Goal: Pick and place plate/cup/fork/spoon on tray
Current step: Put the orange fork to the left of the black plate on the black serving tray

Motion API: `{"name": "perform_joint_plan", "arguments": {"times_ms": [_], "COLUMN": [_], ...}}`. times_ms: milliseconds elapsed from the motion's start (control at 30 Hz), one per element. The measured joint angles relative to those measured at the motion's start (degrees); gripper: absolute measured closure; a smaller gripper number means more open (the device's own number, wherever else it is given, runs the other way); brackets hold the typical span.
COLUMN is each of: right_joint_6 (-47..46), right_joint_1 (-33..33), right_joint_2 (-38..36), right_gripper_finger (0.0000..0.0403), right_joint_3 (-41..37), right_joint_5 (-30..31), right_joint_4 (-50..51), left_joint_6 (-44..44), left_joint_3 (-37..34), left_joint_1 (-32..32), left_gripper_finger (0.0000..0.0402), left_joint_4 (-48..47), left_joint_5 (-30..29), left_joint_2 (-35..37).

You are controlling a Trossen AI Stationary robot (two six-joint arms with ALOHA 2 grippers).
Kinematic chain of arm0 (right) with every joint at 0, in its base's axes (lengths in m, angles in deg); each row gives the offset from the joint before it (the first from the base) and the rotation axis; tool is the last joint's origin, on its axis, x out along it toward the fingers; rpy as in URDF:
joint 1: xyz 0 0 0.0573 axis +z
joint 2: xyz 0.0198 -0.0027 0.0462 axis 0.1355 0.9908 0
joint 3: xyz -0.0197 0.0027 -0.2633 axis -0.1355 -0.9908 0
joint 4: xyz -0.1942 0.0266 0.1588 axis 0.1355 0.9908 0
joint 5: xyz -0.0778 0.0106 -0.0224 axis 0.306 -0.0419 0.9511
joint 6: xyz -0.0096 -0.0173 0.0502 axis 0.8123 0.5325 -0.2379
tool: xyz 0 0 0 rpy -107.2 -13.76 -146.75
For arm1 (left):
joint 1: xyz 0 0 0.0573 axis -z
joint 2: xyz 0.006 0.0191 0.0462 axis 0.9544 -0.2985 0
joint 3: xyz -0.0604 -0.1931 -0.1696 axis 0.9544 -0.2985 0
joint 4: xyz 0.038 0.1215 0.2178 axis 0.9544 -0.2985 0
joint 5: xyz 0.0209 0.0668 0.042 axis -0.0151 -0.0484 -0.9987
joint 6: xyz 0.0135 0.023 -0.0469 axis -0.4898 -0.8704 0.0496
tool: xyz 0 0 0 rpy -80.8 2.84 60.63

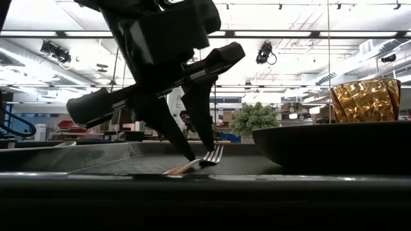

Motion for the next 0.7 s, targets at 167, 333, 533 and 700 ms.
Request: {"name": "perform_joint_plan", "arguments": {"times_ms": [167, 333, 533, 700], "right_joint_6": [-0.08, -0.43, -0.52, -0.52], "right_joint_1": [-0.01, 0.00, 0.00, 0.00], "right_joint_2": [0.00, 0.00, 0.00, 0.00], "right_gripper_finger": [0.0391, 0.0391, 0.0391, 0.0391], "right_joint_3": [0.00, 0.00, 0.00, 0.00], "right_joint_5": [0.00, 0.00, 0.00, 0.00], "right_joint_4": [-0.74, -0.96, -0.96, -0.94], "left_joint_6": [-3.39, -7.52, -9.23, -11.14], "left_joint_3": [0.00, 0.00, 0.00, 0.02], "left_joint_1": [-0.10, -0.93, -2.23, -3.15], "left_gripper_finger": [0.0292, 0.0292, 0.0292, 0.0292], "left_joint_4": [0.06, 0.04, 0.02, 0.03], "left_joint_5": [2.62, 6.74, 10.23, 12.71], "left_joint_2": [0.00, 0.02, 0.07, -0.24]}}
